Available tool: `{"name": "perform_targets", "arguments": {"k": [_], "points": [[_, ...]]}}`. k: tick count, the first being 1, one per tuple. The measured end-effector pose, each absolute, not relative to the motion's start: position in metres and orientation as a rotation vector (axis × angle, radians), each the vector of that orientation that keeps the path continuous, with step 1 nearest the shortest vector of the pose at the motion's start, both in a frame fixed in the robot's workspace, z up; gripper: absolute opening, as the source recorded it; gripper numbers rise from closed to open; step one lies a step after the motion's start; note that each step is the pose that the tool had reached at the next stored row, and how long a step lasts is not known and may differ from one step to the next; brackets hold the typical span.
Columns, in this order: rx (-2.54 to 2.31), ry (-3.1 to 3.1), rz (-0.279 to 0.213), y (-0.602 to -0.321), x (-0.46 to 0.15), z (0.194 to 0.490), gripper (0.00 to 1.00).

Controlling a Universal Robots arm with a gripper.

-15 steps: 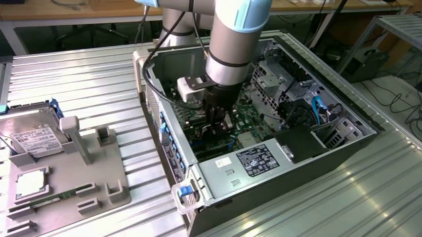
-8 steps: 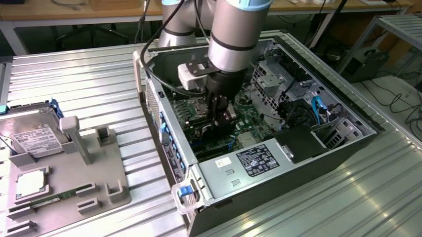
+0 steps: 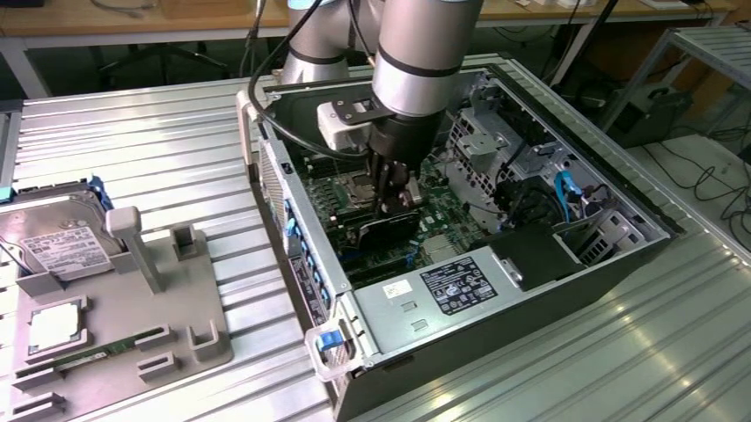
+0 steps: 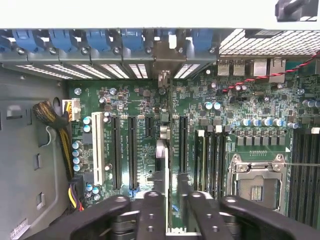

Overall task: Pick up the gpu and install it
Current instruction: 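Insert the gpu into the slot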

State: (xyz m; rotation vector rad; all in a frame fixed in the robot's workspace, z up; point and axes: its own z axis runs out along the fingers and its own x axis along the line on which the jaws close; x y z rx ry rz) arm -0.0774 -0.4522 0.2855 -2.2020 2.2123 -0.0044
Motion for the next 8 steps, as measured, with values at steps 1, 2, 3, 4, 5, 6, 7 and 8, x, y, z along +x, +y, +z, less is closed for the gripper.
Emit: {"name": "perform_targets", "arguments": {"k": [1, 2, 3, 4, 5, 6, 7, 8], "points": [[-2.202, 2.212, -0.004, -0.4522, -0.0774, 0.2854, 0.15], [-2.202, 2.212, -0.004, -0.4522, -0.0774, 0.2854, 0.11], [-2.202, 2.212, -0.004, -0.4522, -0.0774, 0.2855, 0.11], [-2.202, 2.212, -0.004, -0.4522, -0.0774, 0.2854, 0.11], [-2.202, 2.212, -0.004, -0.4522, -0.0774, 0.2855, 0.11], [-2.202, 2.212, -0.004, -0.4522, -0.0774, 0.2854, 0.11], [-2.202, 2.212, -0.004, -0.4522, -0.0774, 0.2854, 0.11], [-2.202, 2.212, -0.004, -0.4522, -0.0774, 0.2855, 0.11]]}}
